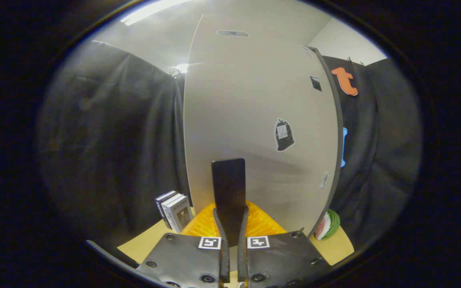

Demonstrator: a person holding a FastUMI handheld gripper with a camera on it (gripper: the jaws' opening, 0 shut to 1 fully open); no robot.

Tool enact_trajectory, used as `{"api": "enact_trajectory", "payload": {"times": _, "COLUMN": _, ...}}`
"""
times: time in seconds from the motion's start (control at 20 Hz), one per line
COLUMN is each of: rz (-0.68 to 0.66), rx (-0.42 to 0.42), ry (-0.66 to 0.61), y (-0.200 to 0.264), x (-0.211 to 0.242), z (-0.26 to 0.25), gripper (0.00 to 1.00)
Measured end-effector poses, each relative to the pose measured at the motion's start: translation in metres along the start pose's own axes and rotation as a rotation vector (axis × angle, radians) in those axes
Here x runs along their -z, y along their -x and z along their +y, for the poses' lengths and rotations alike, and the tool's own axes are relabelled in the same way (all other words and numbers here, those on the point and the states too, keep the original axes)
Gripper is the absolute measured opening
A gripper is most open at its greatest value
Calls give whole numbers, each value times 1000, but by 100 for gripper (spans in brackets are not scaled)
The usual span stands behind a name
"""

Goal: Open the shoe cabinet door, grab the shoes and put them into the shoe cabinet, then close the shoe cabinet door.

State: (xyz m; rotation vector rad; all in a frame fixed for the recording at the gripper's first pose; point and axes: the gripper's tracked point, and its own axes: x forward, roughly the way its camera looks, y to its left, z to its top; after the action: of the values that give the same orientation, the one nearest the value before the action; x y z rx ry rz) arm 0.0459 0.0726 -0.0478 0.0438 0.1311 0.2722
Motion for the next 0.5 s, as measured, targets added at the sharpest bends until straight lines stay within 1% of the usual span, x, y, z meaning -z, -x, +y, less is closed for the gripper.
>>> {"api": "enact_trajectory", "payload": {"times": 0.3, "rz": 12, "rx": -3, "ry": -13, "y": 51, "x": 4, "z": -45, "gripper": 9}}
{"api": "enact_trajectory", "payload": {"times": 0.5, "rz": 17, "rx": 46, "ry": -11, "y": 69, "x": 4, "z": -71, "gripper": 8}}
